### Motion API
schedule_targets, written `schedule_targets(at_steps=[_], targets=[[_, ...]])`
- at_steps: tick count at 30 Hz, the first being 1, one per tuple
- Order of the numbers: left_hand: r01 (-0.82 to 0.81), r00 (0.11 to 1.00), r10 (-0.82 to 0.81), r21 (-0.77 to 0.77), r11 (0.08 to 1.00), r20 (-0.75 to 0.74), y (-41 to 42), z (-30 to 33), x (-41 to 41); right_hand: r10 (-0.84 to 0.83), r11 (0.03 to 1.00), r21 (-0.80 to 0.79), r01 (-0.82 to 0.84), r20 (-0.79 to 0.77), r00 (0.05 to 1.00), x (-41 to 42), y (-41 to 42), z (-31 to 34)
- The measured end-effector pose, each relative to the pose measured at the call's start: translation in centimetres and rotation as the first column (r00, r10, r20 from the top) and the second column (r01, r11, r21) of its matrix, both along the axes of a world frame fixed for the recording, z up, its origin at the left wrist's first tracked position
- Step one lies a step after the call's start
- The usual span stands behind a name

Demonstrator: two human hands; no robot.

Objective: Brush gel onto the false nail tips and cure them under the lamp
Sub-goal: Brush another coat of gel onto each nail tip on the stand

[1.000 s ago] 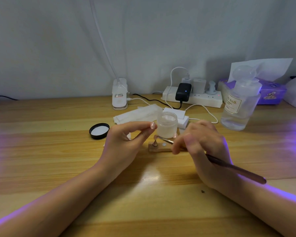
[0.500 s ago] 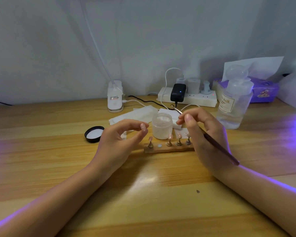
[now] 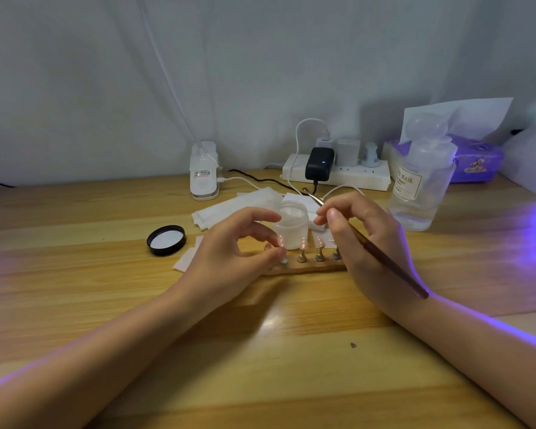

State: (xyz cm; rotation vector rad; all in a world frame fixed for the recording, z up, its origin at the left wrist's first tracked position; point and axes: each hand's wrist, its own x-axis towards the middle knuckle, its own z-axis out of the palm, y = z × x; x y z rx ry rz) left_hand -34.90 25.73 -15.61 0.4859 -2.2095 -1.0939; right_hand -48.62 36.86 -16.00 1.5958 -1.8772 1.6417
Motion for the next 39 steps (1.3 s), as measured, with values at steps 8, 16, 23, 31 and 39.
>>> schedule_targets(at_steps=[8,16,23,31,39], targets=[[-0.014,1.0,0.014,-0.02,1.0,0.021,0.3,-1.1,-0.7,0.003,1.0,0.0,-0.003,0.0,1.0,-0.1,0.0,-0.1],[-0.015,0.999,0.016,-0.021,1.0,0.028,-0.1,-1.5,-0.6,0.005,1.0,0.004,-0.005,0.042,0.999,-0.2,-0.2,-0.4],[0.002,0.999,-0.001,-0.035,0.999,0.039,-0.1,-1.5,-0.6,0.034,0.999,-0.001,-0.034,-0.106,0.994,-0.7,0.0,-0.1],[0.008,1.0,-0.007,-0.048,0.999,0.028,-0.1,-1.6,-0.5,-0.051,0.993,0.075,0.091,-0.427,0.903,-1.5,-0.3,-0.6],[0.017,1.0,-0.016,-0.079,0.997,0.017,0.0,-1.5,-0.5,-0.01,0.996,0.073,0.055,-0.515,0.857,-1.5,-0.7,-1.2]])
